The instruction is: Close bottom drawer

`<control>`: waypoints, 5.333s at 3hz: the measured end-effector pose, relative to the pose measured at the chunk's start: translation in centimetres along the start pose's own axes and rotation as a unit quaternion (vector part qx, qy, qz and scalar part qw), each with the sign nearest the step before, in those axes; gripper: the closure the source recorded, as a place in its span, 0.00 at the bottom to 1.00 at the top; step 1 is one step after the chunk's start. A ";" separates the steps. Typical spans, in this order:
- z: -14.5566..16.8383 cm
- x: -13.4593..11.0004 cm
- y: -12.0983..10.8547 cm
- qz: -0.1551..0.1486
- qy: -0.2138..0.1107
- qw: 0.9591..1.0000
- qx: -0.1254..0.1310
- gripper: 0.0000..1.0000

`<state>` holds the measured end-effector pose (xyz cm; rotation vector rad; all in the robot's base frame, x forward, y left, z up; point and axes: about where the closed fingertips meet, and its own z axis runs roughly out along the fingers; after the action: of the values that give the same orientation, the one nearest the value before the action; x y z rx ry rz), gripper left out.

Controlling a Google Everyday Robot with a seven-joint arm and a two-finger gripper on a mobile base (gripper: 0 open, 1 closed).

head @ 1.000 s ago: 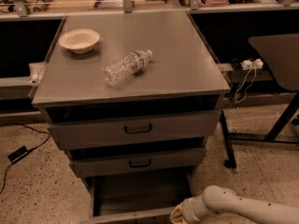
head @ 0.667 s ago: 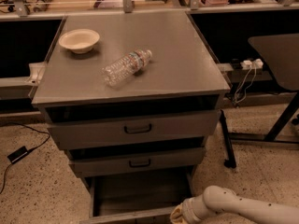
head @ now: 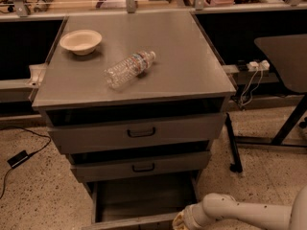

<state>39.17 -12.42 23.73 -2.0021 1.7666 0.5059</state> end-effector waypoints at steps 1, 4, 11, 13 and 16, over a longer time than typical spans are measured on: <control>3.1 1.5 -0.5 0.018 0.001 1.000 0.002 1.00; 6.1 3.1 -1.5 0.050 0.004 0.999 0.019 1.00; 8.8 6.6 -5.6 0.123 -0.027 0.963 0.238 1.00; 9.0 5.4 -6.7 0.096 -0.040 0.965 0.243 1.00; 9.5 8.5 -8.6 0.160 -0.113 0.933 0.301 1.00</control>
Offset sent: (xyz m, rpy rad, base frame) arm 0.0331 0.0098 -0.0978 -0.0097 0.0287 -0.1407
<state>48.86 -13.55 11.83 -1.2006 1.8232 0.2318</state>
